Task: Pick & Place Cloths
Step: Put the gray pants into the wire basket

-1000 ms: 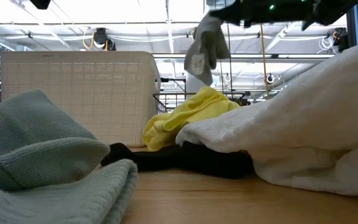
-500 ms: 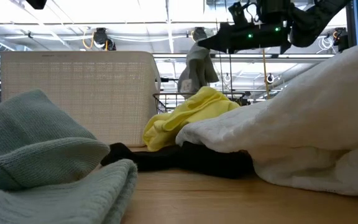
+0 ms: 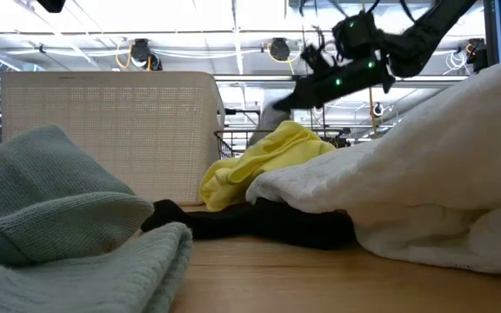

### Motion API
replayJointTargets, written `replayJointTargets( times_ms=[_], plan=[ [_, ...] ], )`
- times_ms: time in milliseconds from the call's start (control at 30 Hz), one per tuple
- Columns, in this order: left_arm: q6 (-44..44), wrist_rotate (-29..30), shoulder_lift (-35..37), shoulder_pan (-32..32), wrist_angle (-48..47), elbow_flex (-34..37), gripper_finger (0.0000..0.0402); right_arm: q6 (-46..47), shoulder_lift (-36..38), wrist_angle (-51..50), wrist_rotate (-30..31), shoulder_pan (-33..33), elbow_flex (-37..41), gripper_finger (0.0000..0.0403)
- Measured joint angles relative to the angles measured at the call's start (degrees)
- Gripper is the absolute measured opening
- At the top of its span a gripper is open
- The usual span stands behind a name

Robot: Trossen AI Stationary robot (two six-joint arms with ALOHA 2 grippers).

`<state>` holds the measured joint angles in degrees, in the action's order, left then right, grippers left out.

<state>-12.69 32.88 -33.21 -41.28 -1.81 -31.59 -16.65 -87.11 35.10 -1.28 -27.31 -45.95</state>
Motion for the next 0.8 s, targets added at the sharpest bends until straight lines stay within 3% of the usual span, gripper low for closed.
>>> replayJointTargets(
  times_ms=[567,800],
  plan=[
    [-0.11,0.0,-0.02,0.0,-0.02,-0.02,0.0207,12.82,-8.52,-3.26,-0.04,-1.24,0.02,0.0005],
    [-0.02,-1.32,-0.02,0.0,-0.04,-0.02,0.0207,14.32,-7.17,-3.94,1.41,-1.22,0.04,0.0049]
  ],
)
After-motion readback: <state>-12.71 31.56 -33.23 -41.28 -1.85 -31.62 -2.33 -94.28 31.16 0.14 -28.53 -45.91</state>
